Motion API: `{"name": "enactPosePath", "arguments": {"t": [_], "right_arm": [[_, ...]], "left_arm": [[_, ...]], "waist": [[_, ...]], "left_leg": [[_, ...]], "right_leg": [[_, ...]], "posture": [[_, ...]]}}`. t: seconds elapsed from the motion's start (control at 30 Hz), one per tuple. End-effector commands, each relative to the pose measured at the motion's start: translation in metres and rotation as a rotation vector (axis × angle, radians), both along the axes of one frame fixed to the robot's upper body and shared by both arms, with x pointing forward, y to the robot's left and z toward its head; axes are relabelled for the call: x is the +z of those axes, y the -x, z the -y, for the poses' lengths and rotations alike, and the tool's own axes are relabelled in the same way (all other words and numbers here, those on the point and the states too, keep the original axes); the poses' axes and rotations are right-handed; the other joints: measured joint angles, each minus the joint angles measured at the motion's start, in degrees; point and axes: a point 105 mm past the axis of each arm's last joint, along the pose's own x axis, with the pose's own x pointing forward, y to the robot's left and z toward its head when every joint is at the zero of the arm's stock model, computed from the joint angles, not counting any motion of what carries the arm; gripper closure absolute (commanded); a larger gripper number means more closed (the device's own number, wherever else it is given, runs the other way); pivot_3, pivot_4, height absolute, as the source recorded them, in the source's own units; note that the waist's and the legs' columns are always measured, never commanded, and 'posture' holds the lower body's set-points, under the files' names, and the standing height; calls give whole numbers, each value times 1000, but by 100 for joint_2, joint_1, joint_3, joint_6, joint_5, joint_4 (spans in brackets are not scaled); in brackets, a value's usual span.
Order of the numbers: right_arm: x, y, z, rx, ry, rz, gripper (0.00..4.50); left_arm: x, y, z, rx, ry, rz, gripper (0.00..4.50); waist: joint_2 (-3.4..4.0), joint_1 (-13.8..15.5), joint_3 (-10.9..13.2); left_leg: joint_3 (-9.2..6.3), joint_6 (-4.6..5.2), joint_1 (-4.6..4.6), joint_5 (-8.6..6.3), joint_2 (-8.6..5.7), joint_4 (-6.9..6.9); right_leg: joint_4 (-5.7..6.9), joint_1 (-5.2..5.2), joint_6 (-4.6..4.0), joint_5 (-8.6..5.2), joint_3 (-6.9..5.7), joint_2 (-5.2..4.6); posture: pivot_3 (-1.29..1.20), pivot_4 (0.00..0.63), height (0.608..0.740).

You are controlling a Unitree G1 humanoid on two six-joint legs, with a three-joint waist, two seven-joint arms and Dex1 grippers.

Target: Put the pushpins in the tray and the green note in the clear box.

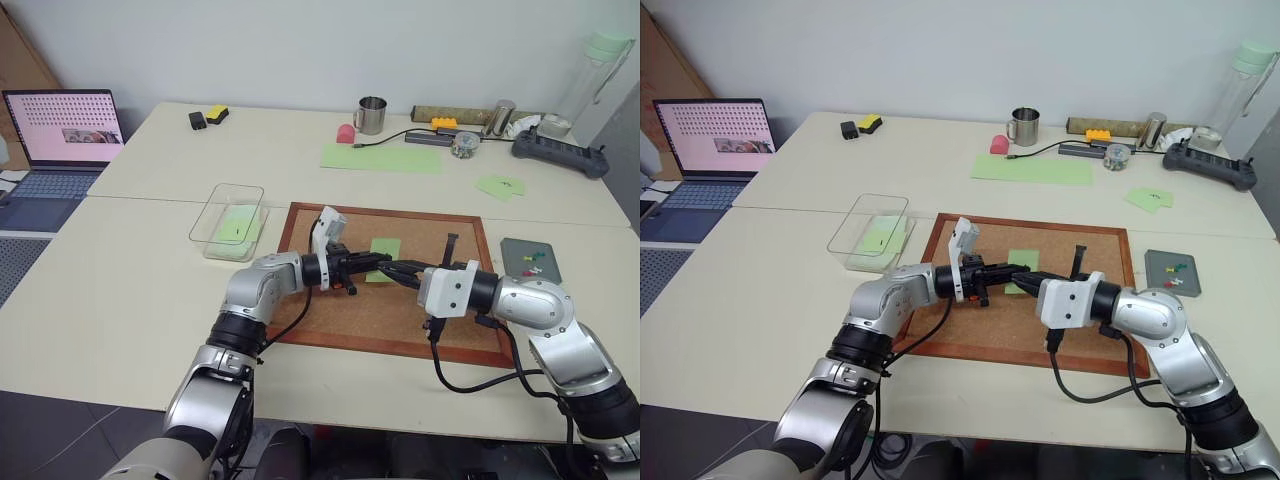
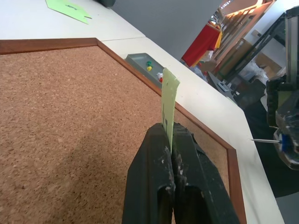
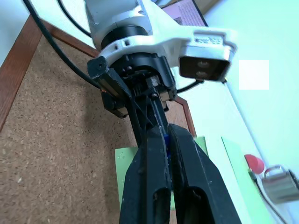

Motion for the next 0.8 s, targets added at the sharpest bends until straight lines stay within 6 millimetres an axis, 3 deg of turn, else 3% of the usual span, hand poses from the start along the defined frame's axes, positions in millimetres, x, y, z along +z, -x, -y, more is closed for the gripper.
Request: {"name": "enactPosePath", "arguments": {"t": [0.03,0.2,0.4,0.67,0.8], "right_arm": [[21,-20,42,-259,-242,-44,4500],[17,-44,116,-640,-500,-145,4500],[-13,-59,185,-1003,-714,-306,4500],[-34,-65,216,-1135,-782,-431,4500],[-37,-65,219,-1137,-807,-462,3696]], "left_arm": [[39,9,7,-63,73,130,4482],[43,31,20,-196,-74,466,4482],[51,37,36,-233,-105,700,4482],[43,35,36,-237,-137,742,4482],[38,37,35,-242,-144,730,4500]], "waist": [[-1,2,1],[0,17,0],[2,21,-1],[5,-8,-2],[5,-5,-2]], "left_leg": [[0,-2,0,1,1,0],[3,-11,0,6,1,-1],[12,2,2,-1,-1,-3],[13,14,3,-8,-1,-6],[13,14,2,-8,0,-5]], "right_leg": [[1,0,0,0,0,0],[0,1,0,0,3,-2],[1,-1,-1,0,10,-2],[2,-2,-1,0,12,0],[2,-2,0,0,10,0]], "posture": [[0,150,740],[0,150,740],[0,150,740],[0,150,740],[0,150,740]]}}
